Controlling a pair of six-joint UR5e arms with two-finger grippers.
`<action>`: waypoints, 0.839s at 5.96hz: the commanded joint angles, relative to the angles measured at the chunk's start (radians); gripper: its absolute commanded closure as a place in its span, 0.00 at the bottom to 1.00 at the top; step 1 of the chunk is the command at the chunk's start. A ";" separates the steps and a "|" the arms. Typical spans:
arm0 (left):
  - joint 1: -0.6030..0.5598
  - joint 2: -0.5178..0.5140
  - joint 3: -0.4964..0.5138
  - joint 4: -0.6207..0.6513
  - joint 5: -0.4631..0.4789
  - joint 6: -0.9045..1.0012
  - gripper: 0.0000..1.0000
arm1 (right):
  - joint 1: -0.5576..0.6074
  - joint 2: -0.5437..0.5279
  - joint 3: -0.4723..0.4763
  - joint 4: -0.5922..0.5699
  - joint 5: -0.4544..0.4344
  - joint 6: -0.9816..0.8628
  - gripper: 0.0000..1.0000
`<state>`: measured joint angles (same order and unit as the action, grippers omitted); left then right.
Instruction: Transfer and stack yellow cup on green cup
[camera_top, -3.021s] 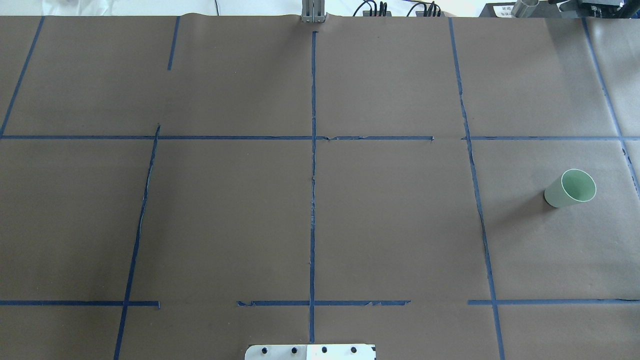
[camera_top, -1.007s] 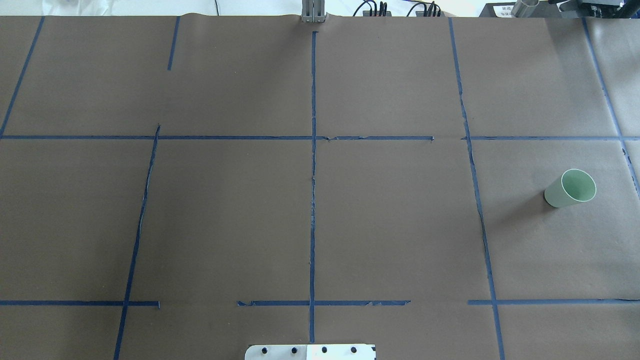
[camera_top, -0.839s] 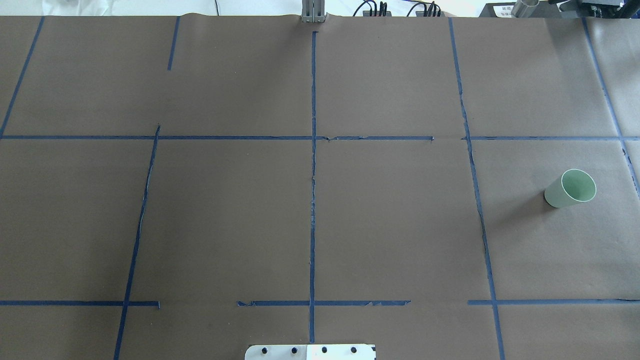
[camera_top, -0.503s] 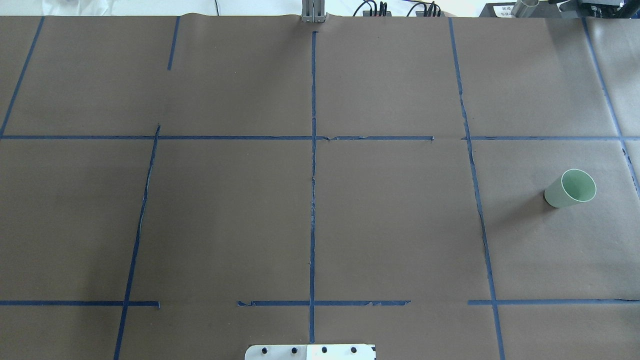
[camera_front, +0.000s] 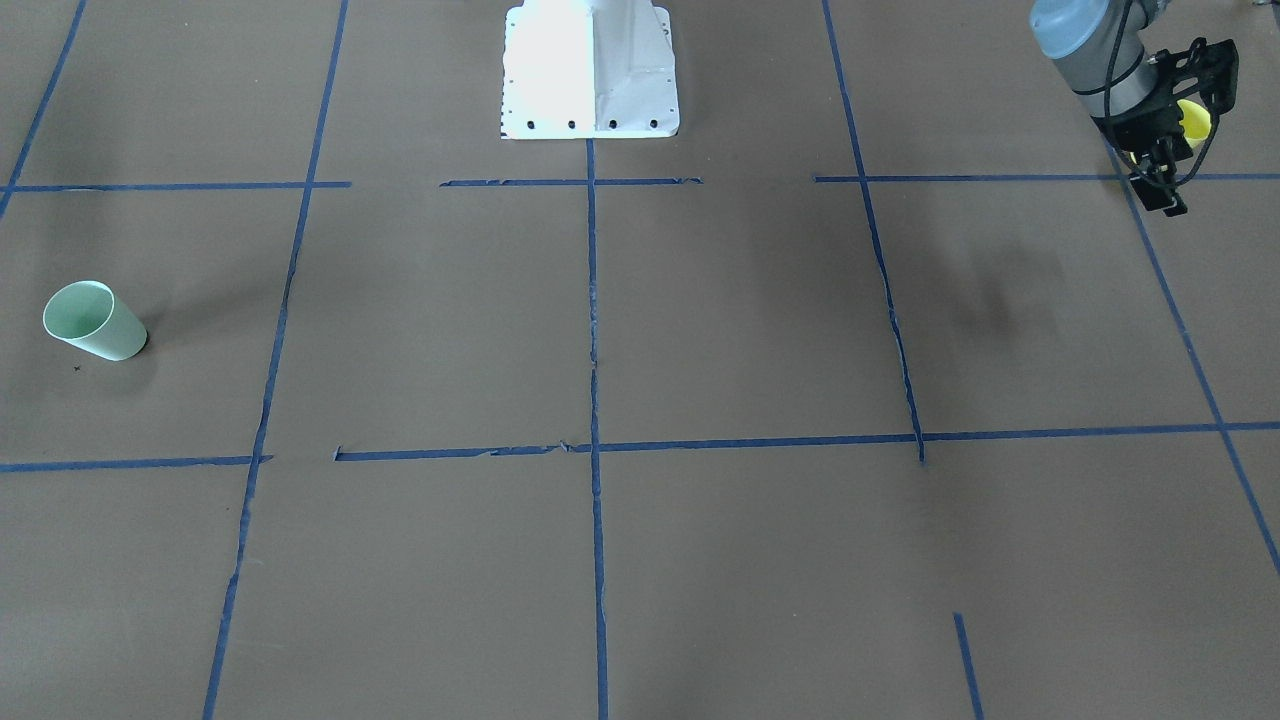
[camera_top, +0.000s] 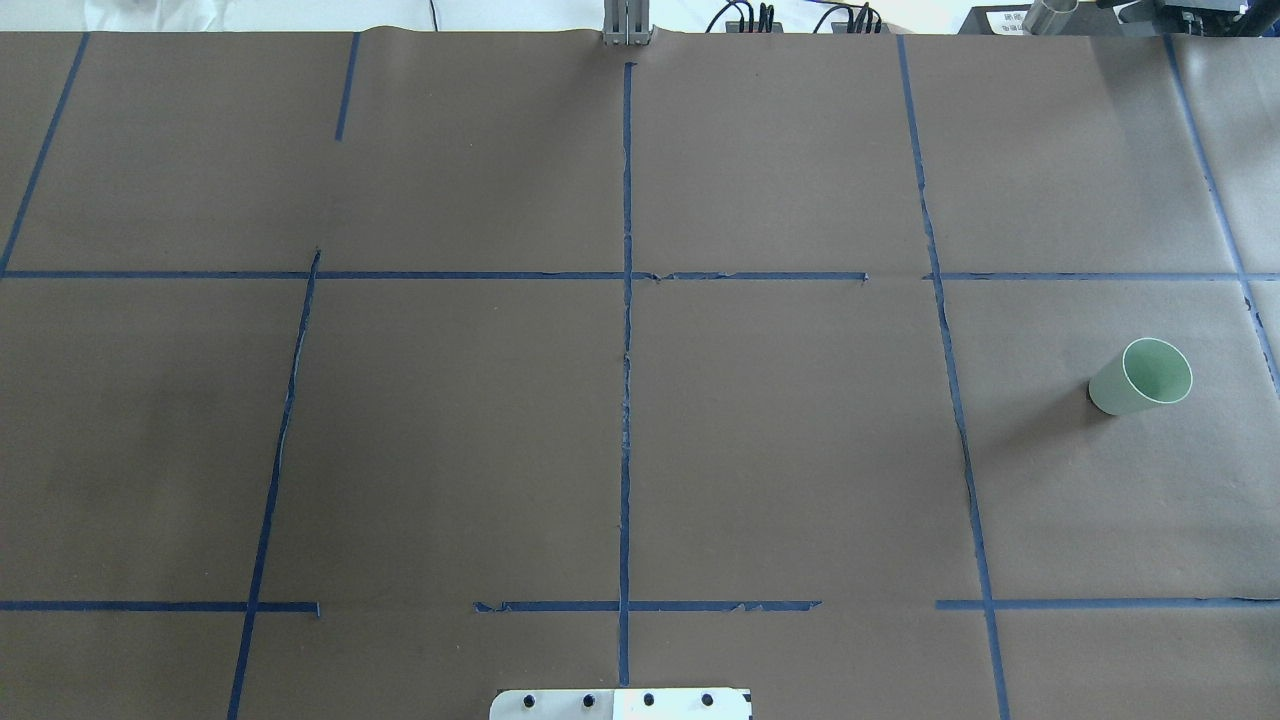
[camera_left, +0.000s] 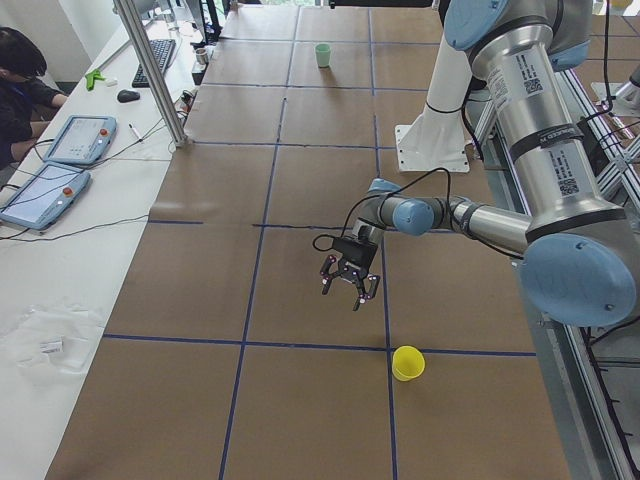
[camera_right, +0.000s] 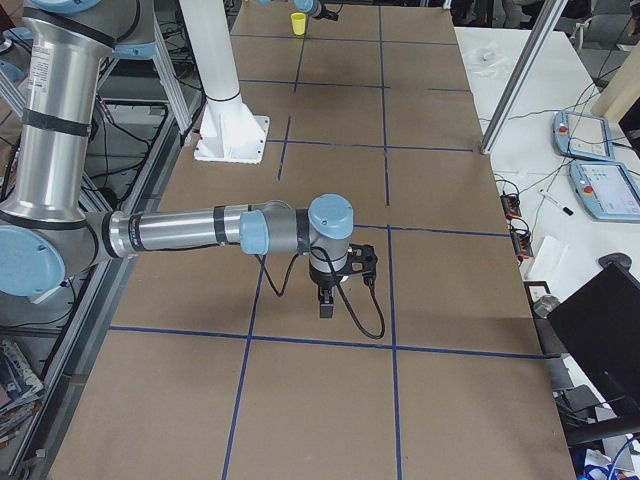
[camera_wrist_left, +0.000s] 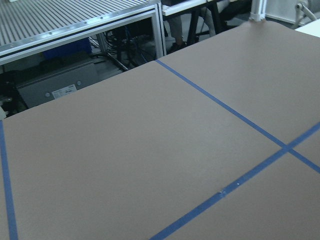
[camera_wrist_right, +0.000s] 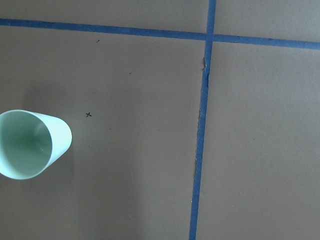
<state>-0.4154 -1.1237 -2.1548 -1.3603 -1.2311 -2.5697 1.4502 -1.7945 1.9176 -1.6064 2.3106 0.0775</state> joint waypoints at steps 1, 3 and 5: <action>0.108 -0.030 -0.004 0.239 -0.027 -0.327 0.00 | -0.001 0.001 0.023 -0.001 0.000 0.004 0.00; 0.260 -0.041 0.007 0.315 -0.175 -0.511 0.00 | -0.001 0.003 0.024 0.000 0.000 0.004 0.00; 0.346 -0.048 0.140 0.314 -0.221 -0.560 0.00 | -0.001 0.004 0.026 -0.001 0.000 0.005 0.00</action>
<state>-0.1046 -1.1678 -2.0752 -1.0461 -1.4321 -3.1113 1.4496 -1.7907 1.9428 -1.6073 2.3102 0.0818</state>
